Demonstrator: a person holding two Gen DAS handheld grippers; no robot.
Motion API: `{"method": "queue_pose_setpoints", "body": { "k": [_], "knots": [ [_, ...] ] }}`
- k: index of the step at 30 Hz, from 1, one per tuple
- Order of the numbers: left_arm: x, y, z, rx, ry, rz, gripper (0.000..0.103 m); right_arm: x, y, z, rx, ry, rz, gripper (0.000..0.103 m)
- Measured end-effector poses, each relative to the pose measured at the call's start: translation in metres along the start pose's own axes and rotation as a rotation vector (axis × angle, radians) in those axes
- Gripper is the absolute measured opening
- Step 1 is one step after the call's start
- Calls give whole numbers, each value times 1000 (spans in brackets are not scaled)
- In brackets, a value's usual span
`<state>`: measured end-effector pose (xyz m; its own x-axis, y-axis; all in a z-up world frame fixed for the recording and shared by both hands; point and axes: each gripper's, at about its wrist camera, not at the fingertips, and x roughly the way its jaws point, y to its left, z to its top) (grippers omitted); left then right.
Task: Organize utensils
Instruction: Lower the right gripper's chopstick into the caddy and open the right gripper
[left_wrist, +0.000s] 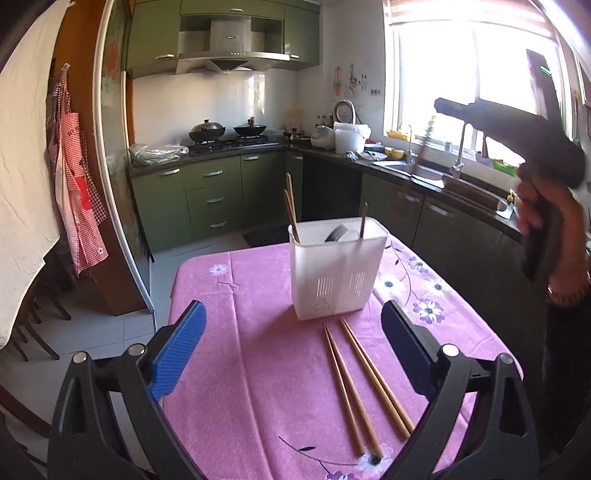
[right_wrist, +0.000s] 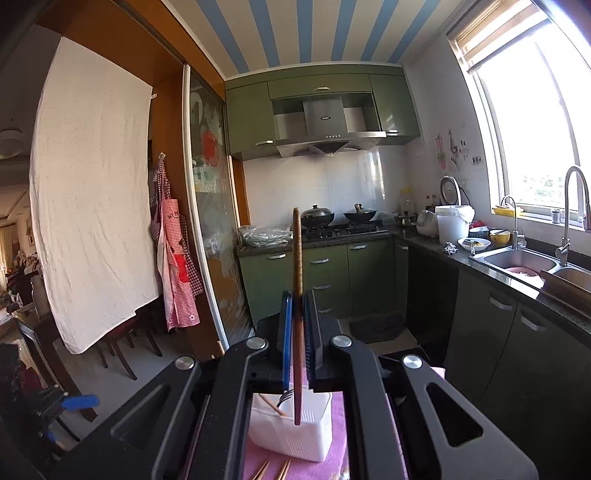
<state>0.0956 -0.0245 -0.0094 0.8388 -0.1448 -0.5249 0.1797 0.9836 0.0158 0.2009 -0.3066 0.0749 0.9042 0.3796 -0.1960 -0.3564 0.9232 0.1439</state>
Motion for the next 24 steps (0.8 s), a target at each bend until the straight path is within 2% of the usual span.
{"method": "queue_pose_setpoints", "body": {
  "k": [5,11,13,18,20,24],
  "knots": [
    [5,0,-8,10,37,-1,91,58,0,-15,5,114,-21,7],
    [16,4,-3,-1,63,-1,91,85,1,-44,7,217,-16,7],
    [19,4,-4,-5,74,-15,91,78,0,-43,6,209,-6,7],
    [39,3,-3,-39,139,-38,91,25,6,-38,-20,150,14,13],
    [51,2,-5,-54,181,-56,92,5,7,-49,-28,172,22,13],
    [88,-3,-16,-81,295,-84,91,-11,1,-93,-31,297,4,16]
  ]
}}
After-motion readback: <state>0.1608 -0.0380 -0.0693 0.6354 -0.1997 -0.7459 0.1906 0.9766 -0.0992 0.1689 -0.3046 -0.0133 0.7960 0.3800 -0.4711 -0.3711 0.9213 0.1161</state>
